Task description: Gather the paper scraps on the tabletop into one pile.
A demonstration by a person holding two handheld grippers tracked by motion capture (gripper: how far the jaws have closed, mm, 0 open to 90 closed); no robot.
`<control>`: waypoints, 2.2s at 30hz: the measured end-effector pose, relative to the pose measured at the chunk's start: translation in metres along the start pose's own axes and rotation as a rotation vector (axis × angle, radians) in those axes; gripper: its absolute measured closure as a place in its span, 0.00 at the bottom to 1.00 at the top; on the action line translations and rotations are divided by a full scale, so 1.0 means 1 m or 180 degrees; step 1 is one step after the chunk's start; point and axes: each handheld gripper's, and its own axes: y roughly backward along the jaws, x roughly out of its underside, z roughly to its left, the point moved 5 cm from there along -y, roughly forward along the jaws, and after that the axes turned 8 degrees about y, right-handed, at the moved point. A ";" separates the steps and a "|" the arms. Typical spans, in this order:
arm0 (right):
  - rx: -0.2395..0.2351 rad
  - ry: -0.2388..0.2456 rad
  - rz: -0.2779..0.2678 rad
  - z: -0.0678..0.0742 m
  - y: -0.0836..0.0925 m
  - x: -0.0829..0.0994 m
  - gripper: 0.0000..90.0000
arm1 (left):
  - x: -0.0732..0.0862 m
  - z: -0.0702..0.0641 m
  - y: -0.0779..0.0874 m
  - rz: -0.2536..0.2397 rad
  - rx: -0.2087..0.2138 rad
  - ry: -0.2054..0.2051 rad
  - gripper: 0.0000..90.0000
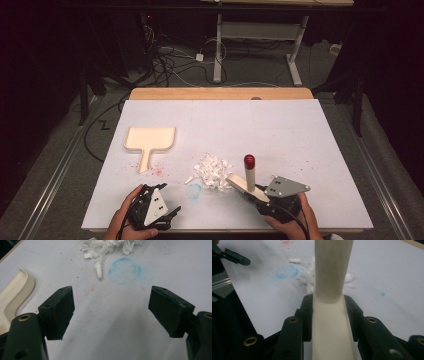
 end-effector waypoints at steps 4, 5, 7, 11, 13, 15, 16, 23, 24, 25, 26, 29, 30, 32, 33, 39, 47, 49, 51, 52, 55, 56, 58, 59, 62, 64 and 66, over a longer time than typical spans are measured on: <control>0.0068 0.0078 -0.0013 0.003 -0.016 -0.009 0.75 | 0.001 0.001 0.000 0.0005 0.0006 0.0007 0.22; 0.0094 0.0071 -0.0061 0.002 -0.017 -0.012 0.75 | 0.001 0.001 0.000 0.0014 0.0012 0.0001 0.22; 0.0044 0.0037 -0.0151 0.000 -0.018 -0.017 0.75 | 0.002 0.001 -0.001 0.0019 0.0011 0.0000 0.22; 0.0012 0.0002 -0.0255 -0.002 -0.016 -0.022 0.75 | 0.002 0.000 -0.001 0.0029 0.0012 -0.0001 0.22; 0.0078 0.0001 -0.0288 -0.005 -0.011 -0.022 0.75 | 0.002 0.000 0.000 0.0025 0.0008 -0.0001 0.22; 0.0100 -0.0025 -0.0349 -0.009 -0.003 -0.022 0.75 | 0.001 0.000 0.000 0.0021 0.0007 0.0002 0.22; 0.0116 -0.0028 -0.0375 -0.011 0.002 -0.022 0.75 | 0.001 -0.001 0.000 0.0025 0.0006 -0.0010 0.22; 0.0105 -0.0018 -0.0471 -0.026 0.040 -0.017 0.75 | 0.002 0.000 0.000 0.0036 -0.0002 -0.0003 0.22; 0.0092 -0.0030 -0.0465 -0.027 0.045 -0.015 0.75 | 0.002 0.000 0.000 0.0030 -0.0005 0.0002 0.22; 0.0096 -0.0028 -0.0459 -0.030 0.049 -0.013 0.75 | 0.002 0.000 0.000 0.0034 -0.0005 0.0000 0.22; 0.0094 -0.0032 -0.0442 -0.032 0.053 -0.010 0.75 | 0.002 0.000 0.000 0.0034 -0.0008 0.0011 0.22; 0.0026 -0.0065 -0.0363 -0.037 0.062 -0.001 0.75 | 0.002 0.001 -0.001 0.0041 -0.0012 0.0020 0.22; 0.0009 -0.0090 -0.0347 -0.038 0.064 0.002 0.75 | 0.002 0.001 -0.001 0.0045 -0.0013 0.0015 0.22; -0.0073 -0.0123 -0.0317 -0.041 0.069 0.008 0.75 | 0.001 0.000 -0.001 0.0046 -0.0016 0.0012 0.22; -0.0123 -0.0125 -0.0270 -0.042 0.070 0.012 0.75 | 0.001 0.000 -0.001 0.0044 -0.0015 0.0014 0.22; -0.0538 -0.0492 -0.0083 -0.055 0.072 0.032 0.75 | 0.000 0.000 -0.002 0.0033 0.0020 0.0041 0.22; -0.0780 -0.0792 0.0253 -0.079 0.049 0.048 0.75 | 0.001 0.000 -0.004 0.0049 0.0038 0.0039 0.22; -0.0707 -0.0821 0.0331 -0.088 0.045 0.050 0.75 | 0.001 0.001 -0.005 0.0053 0.0037 0.0038 0.22; -0.0674 -0.0807 0.0361 -0.096 0.041 0.052 0.74 | 0.001 0.001 -0.005 0.0063 0.0030 0.0035 0.22; -0.0671 -0.0799 0.0400 -0.099 0.038 0.054 0.73 | 0.001 0.001 -0.006 0.0074 0.0014 0.0028 0.22; -0.0620 -0.0737 0.0559 -0.109 0.031 0.055 0.66 | 0.001 0.001 -0.007 0.0102 -0.0014 0.0036 0.22; -0.0555 -0.0740 0.0617 -0.113 0.028 0.056 0.65 | 0.001 0.001 -0.007 0.0100 -0.0011 0.0034 0.22; -0.0535 -0.0762 0.0664 -0.121 0.024 0.056 0.64 | 0.001 0.000 -0.007 0.0108 -0.0008 0.0017 0.22; -0.0519 -0.0749 0.0669 -0.125 0.022 0.056 0.64 | 0.001 0.000 -0.007 0.0112 -0.0002 0.0012 0.22; -0.0440 -0.0772 0.0701 -0.138 0.020 0.057 0.64 | 0.001 0.000 -0.008 0.0125 0.0004 0.0007 0.22; -0.0446 -0.0743 0.0780 -0.144 0.019 0.058 0.63 | 0.001 0.000 -0.009 0.0135 0.0009 0.0007 0.22; -0.0470 -0.0694 0.0821 -0.150 0.016 0.058 0.61 | 0.001 -0.001 -0.010 0.0138 0.0013 0.0011 0.22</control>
